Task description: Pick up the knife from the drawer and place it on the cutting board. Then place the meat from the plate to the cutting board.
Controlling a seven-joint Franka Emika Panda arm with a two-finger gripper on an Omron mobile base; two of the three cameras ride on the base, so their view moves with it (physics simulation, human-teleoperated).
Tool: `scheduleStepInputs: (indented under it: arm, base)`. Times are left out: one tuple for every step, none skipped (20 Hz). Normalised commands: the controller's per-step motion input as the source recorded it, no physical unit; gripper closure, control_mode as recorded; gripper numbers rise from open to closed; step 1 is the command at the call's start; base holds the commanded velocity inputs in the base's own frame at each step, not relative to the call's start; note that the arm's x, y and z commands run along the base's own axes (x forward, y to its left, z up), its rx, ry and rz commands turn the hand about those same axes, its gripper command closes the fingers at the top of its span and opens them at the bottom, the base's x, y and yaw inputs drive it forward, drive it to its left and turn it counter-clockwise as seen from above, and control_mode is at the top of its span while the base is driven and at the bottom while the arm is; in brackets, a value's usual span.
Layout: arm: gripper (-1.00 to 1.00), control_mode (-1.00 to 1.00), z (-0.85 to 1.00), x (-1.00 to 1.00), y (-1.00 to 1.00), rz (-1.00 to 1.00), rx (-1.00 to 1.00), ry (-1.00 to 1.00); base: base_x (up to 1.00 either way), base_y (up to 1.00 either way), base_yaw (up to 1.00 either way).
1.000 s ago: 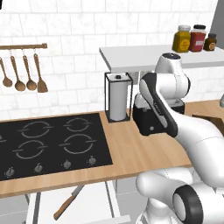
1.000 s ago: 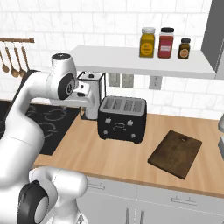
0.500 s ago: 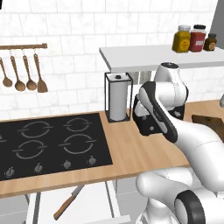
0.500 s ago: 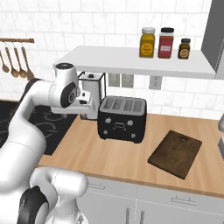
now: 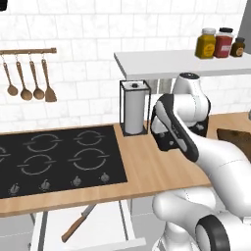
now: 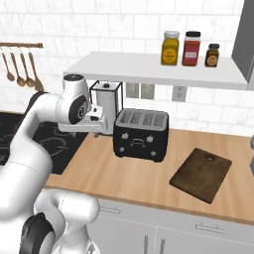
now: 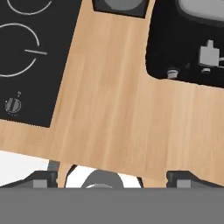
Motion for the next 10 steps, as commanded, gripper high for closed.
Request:
scheduleStepInputs:
  arm:
    - [-1.0, 1.0, 0.0, 0.0, 0.0, 0.0, 0.0, 0.0]
    - [-1.0, 1.0, 0.0, 0.0, 0.0, 0.0, 0.0, 0.0]
    - [-1.0, 1.0, 0.0, 0.0, 0.0, 0.0, 0.0, 0.0]
    - [-1.0, 1.0, 0.0, 0.0, 0.0, 0.0, 0.0, 0.0]
    - [-1.0, 1.0, 0.0, 0.0, 0.0, 0.0, 0.0, 0.0]
    - [-1.0, 1.0, 0.0, 0.0, 0.0, 0.0, 0.0, 0.0]
    - [-1.0, 1.0, 0.0, 0.0, 0.0, 0.0, 0.0, 0.0]
    - [-1.0, 1.0, 0.0, 0.0, 0.0, 0.0, 0.0, 0.0]
    - [-1.0, 1.0, 0.0, 0.0, 0.0, 0.0, 0.0, 0.0]
    - [-1.0, 1.0, 0.0, 0.0, 0.0, 0.0, 0.0, 0.0]
  base:
    - [-0.66, -0.03, 0.25]
    - [-0.74, -0.08, 0.27]
    - [-0.76, -0.11, 0.34]
    - [-0.71, -0.14, 0.35]
    - [-0.71, -0.15, 0.39]
    - [-0.7, -0.09, 0.4]
    - [-0.61, -0.06, 0.4]
    - [-0.62, 0.0, 0.37]
    - [-0.59, 0.0, 0.36]
    - [-0.44, 0.0, 0.36]
